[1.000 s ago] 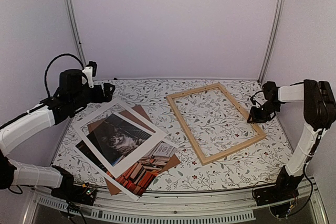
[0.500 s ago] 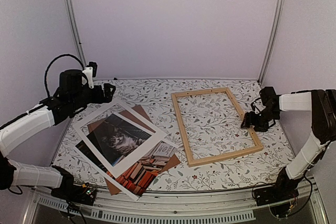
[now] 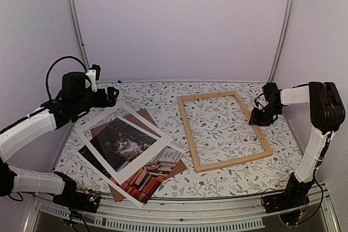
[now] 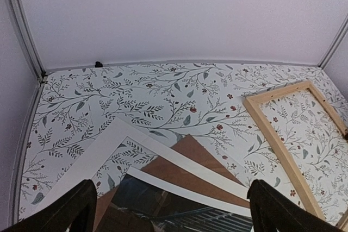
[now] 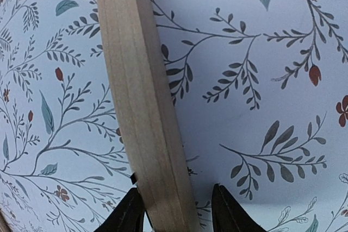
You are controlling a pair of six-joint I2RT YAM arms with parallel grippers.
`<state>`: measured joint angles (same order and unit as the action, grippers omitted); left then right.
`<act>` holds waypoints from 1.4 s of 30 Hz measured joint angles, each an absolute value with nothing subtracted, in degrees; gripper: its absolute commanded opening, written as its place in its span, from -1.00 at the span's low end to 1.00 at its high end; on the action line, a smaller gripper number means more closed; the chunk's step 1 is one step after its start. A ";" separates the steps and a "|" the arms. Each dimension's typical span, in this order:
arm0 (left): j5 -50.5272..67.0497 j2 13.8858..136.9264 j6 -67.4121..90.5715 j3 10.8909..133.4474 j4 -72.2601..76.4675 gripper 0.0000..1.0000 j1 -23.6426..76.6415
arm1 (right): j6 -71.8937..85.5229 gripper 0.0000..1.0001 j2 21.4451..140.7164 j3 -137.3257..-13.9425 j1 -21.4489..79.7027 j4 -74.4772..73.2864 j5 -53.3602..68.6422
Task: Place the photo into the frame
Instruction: Rotate the frame body at the center of the board, then pick up the glass panel from the photo.
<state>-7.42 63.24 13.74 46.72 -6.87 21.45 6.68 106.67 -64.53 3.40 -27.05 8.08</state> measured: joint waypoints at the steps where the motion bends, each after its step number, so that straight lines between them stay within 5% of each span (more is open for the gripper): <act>1: -7.57 63.26 13.96 46.94 -7.31 0.99 21.52 | 6.48 -0.23 106.67 -64.38 3.40 -26.94 8.03; 7: -8.03 64.49 18.20 48.18 -10.26 0.99 21.65 | 7.46 -0.32 104.16 -60.40 3.86 -25.02 7.55; 14: -8.86 70.61 25.89 48.18 -16.32 0.99 21.71 | 10.55 0.40 97.97 -54.72 3.88 -26.00 5.91; 18: -9.02 74.52 29.45 48.16 -20.47 0.99 21.71 | 10.55 0.57 95.07 -55.55 5.08 -26.94 3.49; 29: -3.29 74.11 35.16 41.21 -23.24 0.98 16.23 | 9.91 0.58 95.64 -71.09 25.65 -25.78 4.54; 42: 2.28 74.15 38.52 36.47 -21.41 0.94 12.43 | 13.54 0.57 123.42 -99.74 47.72 -24.43 12.19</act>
